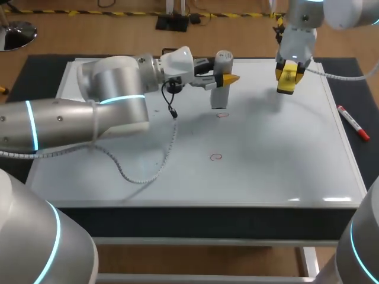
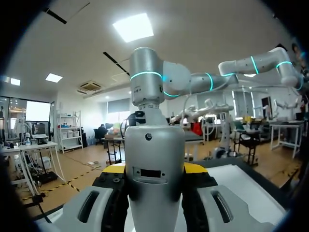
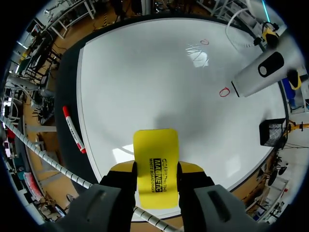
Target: Pick up the inspection probe, press it on each red-marked spot on the whiteboard one by one, put down the probe, pick up the eraser, and wipe off all the red marks.
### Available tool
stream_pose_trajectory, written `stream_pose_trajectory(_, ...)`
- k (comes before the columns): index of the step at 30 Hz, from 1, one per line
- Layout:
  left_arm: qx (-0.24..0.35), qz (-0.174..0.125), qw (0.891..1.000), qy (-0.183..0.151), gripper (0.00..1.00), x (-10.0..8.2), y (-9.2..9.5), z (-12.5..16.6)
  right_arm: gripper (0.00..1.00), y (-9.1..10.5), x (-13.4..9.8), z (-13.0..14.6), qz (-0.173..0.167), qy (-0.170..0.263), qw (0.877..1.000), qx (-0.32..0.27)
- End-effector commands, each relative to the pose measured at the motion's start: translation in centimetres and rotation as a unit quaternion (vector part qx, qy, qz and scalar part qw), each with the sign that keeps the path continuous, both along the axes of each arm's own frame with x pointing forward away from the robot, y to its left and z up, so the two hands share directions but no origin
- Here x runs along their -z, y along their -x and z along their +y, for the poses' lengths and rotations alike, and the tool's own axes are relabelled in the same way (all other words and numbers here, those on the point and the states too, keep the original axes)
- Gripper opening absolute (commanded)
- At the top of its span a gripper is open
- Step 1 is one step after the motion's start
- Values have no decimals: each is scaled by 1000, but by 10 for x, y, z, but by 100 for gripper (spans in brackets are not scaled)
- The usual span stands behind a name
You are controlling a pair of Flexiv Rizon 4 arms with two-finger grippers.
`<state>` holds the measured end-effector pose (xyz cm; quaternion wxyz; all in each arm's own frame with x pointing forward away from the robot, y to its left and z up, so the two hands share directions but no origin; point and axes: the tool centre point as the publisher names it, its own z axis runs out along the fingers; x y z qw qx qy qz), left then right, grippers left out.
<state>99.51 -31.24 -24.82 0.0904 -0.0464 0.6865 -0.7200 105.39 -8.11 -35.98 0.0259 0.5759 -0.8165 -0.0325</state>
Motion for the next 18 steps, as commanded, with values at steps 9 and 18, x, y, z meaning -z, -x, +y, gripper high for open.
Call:
stream_pose_trajectory(9, 17, 6, 1000, 15, 0, 21, -11, -10, 0, -1, -1, -1, 1, 1, 1000, -1)
stream_pose_trajectory(18, 19, 12, 1000, 17, 0, 28, -10, -13, 0, -1, -1, -1, 1, 1, 1000, -1)
